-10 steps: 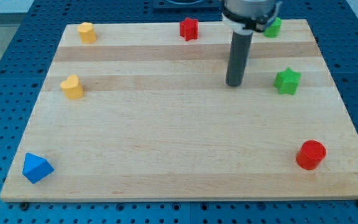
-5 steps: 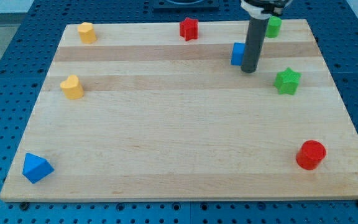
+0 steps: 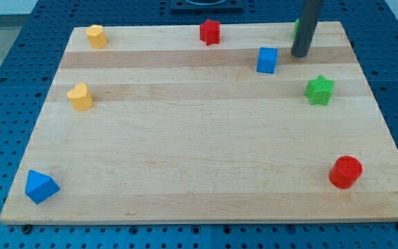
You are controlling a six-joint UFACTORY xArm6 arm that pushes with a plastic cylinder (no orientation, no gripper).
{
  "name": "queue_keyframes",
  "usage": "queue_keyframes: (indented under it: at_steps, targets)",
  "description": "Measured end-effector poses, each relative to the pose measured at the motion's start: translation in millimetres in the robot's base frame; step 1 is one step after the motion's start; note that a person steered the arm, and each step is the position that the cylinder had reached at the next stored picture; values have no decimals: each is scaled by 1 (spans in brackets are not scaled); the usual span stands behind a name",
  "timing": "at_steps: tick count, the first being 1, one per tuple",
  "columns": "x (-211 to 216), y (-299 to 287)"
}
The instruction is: Slide the blue cube to the bottom center
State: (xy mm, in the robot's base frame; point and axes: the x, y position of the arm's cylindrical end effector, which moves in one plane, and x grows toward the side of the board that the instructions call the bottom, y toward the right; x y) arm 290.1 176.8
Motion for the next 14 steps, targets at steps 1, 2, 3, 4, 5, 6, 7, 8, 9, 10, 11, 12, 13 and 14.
queue_keyframes:
  at_steps: [1,2,3,4,5,6,7,8,9,10,11,12,13,14]
  targets:
    - [0,-35]
    - [8,-67]
    - [20,-79]
    - [34,-83]
    - [47,-87]
    - [66,-94]
    - [89,-105]
    - [112,-116]
    - [133,-127]
    - [155,-140]
    - [176,-147]
    - [178,-122]
    - [178,-90]
    - [187,-84]
